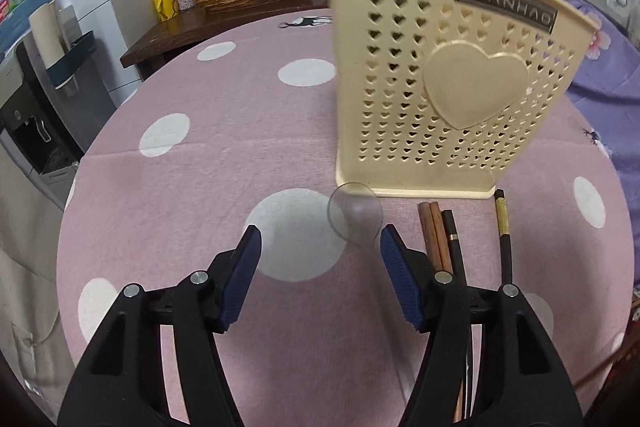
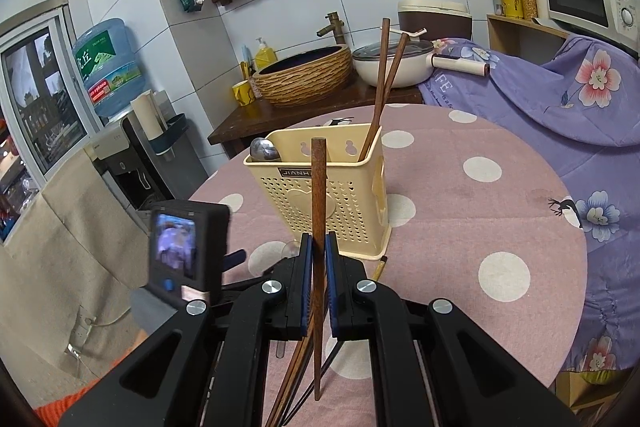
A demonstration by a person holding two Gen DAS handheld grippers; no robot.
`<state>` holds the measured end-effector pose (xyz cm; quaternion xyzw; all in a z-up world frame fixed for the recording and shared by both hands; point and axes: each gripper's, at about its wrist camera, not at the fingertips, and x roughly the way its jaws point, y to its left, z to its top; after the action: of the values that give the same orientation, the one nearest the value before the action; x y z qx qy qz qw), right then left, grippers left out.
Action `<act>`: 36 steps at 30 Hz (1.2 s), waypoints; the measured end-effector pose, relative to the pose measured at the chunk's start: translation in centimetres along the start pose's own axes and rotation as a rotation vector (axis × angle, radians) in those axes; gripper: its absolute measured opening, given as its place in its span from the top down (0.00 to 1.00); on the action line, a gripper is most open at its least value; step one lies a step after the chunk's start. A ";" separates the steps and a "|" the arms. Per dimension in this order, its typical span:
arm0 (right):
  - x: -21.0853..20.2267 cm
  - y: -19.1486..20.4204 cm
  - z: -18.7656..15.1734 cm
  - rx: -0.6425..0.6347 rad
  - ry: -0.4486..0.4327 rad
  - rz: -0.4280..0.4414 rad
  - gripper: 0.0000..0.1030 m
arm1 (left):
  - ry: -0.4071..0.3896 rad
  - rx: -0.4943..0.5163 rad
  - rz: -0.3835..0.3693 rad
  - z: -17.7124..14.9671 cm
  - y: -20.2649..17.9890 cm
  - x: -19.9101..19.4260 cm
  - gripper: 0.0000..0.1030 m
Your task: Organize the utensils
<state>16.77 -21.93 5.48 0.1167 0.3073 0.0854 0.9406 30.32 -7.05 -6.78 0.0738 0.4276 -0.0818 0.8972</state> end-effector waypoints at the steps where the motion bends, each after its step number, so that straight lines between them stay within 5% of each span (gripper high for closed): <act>1: 0.0 0.0 0.0 0.003 0.000 0.003 0.93 | 0.004 0.010 0.004 0.0 -0.4 0.3 0.40; 9: -0.3 -0.6 0.0 0.023 0.001 0.021 0.93 | 0.038 0.037 0.032 0.2 -2.2 2.3 0.40; 21: -0.1 -1.0 0.1 0.038 0.003 0.025 0.93 | 0.039 0.018 0.029 1.4 -2.8 4.0 0.64; 25: -0.1 -0.8 0.1 0.028 0.003 0.025 0.93 | 0.029 0.027 0.036 1.5 -2.9 4.1 0.64; 36: -0.9 0.0 0.0 0.005 -0.003 0.053 0.93 | -0.100 -0.056 -0.081 0.7 0.3 -1.8 0.64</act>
<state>16.11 -22.11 6.00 0.1272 0.3031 0.1095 0.9381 29.82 -6.78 -4.89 0.0271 0.3870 -0.1098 0.9151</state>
